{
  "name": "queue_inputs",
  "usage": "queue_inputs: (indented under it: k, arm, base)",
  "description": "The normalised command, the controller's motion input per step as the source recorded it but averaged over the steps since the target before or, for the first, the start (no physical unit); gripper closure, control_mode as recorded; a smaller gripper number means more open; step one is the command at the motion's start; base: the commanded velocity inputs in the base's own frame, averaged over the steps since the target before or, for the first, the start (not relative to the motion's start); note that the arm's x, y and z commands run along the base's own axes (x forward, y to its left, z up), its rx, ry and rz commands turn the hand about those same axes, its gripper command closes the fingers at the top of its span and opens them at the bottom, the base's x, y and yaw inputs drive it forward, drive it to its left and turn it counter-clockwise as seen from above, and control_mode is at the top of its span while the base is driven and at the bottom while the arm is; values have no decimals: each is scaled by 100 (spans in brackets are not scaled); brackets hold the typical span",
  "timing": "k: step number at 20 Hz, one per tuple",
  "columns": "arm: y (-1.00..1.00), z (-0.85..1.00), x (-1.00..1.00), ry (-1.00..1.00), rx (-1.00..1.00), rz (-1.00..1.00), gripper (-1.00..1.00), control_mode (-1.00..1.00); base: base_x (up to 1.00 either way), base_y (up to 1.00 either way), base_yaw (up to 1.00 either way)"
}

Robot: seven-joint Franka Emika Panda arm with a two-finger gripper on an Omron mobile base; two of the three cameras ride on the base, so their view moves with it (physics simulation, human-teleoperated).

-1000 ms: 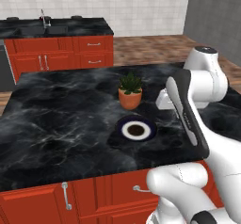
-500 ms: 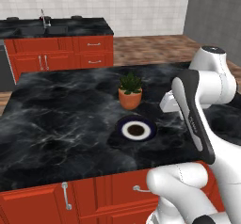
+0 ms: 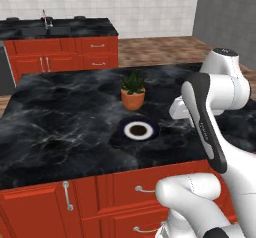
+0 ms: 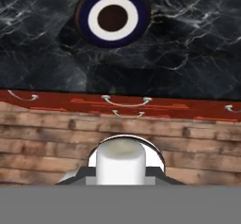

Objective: Pick up the marshmallow and place it in the cup of hot chocolate on the dining counter.

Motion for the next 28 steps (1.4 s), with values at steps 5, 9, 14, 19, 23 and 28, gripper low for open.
queue_inputs:
  k: [5,9,14,19,23,28]
  arm:
    - [0,0,0,0,0,0,100,100]
    - [0,0,0,0,0,0,100,100]
    - [0,0,0,0,0,0,100,100]
    - [0,0,0,0,0,0,100,100]
    - [0,0,0,0,0,0,100,100]
    - [0,0,0,0,0,0,100,100]
  base:
    - [-100,-77,-14]
    - [-80,-100,-20]
    - [-5,-100,-10]
    - [30,-100,0]
    - [66,-100,0]
    - [58,-100,0]
